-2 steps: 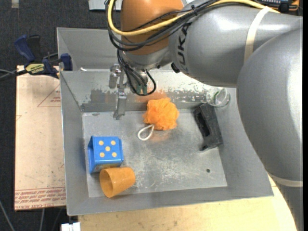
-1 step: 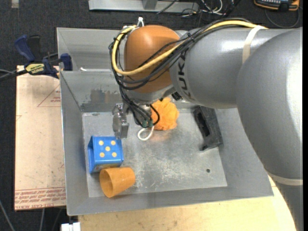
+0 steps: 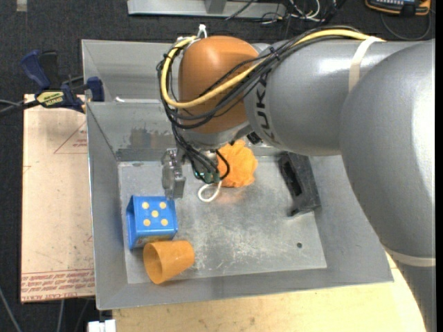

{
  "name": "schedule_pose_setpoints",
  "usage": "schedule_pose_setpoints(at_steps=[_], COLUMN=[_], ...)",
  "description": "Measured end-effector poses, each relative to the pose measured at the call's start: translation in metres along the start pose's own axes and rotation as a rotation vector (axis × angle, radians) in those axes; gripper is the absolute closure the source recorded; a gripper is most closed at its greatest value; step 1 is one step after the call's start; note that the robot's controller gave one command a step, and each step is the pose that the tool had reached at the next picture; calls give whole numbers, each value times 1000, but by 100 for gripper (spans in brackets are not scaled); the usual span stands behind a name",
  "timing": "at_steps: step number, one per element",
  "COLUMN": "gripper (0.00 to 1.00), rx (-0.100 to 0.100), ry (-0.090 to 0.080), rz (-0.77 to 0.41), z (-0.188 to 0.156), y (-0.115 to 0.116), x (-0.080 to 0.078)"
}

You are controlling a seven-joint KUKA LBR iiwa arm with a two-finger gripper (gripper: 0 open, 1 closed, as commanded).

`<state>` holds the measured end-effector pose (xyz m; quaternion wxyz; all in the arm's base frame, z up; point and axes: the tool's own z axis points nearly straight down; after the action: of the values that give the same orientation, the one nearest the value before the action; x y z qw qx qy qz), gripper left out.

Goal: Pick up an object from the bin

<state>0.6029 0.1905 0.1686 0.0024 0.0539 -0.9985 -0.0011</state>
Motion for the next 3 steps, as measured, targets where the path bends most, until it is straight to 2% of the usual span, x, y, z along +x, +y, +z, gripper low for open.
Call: schedule_pose_setpoints(at_steps=[1,2,3], gripper=[0,0,0], rx=[0,-1,5], ry=[0,-5,-4], rz=[0,-66,-122], z=[0,7,50], y=[0,-5,17], x=[0,9,44])
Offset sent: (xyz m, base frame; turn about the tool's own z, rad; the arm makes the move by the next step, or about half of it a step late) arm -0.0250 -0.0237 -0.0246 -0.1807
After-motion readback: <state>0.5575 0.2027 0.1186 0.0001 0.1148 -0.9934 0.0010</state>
